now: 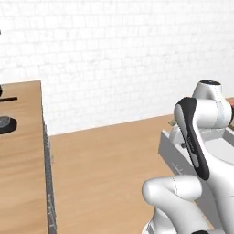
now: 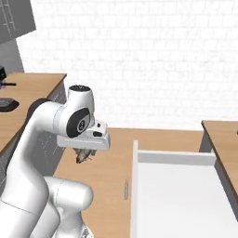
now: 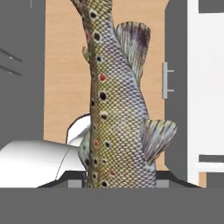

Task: Pick up the knife from the drawer and place it on the cutting board. Then place the meat from the plate to the cutting board.

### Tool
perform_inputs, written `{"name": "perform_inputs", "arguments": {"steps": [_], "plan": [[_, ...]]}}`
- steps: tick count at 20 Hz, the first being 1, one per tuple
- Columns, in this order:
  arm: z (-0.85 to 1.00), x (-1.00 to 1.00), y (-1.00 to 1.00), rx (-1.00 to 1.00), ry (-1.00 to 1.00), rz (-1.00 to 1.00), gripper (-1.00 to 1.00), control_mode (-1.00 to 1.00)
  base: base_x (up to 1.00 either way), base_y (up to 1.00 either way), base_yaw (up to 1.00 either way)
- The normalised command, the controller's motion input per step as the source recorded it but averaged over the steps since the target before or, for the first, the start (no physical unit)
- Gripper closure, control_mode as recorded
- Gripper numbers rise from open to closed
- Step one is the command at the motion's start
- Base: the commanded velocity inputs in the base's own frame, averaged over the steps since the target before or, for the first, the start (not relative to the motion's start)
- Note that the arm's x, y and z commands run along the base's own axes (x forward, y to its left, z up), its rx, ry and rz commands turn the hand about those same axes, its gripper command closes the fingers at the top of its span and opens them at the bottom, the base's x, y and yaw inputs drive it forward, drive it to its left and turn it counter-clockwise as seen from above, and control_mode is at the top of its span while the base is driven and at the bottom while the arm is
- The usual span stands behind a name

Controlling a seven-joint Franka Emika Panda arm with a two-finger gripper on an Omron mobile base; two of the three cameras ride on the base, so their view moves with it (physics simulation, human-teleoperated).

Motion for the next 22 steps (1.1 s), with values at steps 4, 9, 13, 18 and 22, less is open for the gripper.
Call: {"name": "perform_inputs", "arguments": {"steps": [4, 9, 13, 18, 22], "plan": [[0.00, 0.00, 0.00, 0.00, 0.00, 0.00, 1.00, 1.00, 1.00, 0.26, 0.00], [0.00, 0.00, 0.00, 0.00, 0.00, 0.00, 1.00, 1.00, 1.00, 0.29, 0.00], [0.00, 0.00, 0.00, 0.00, 0.00, 0.00, 1.00, 1.00, 1.00, 0.26, -0.01], [0.00, 0.00, 0.00, 0.00, 0.00, 0.00, 1.00, 1.00, 1.00, 0.15, -0.02], [0.00, 0.00, 0.00, 0.00, 0.00, 0.00, 1.00, 1.00, 1.00, 0.00, -0.10]]}}
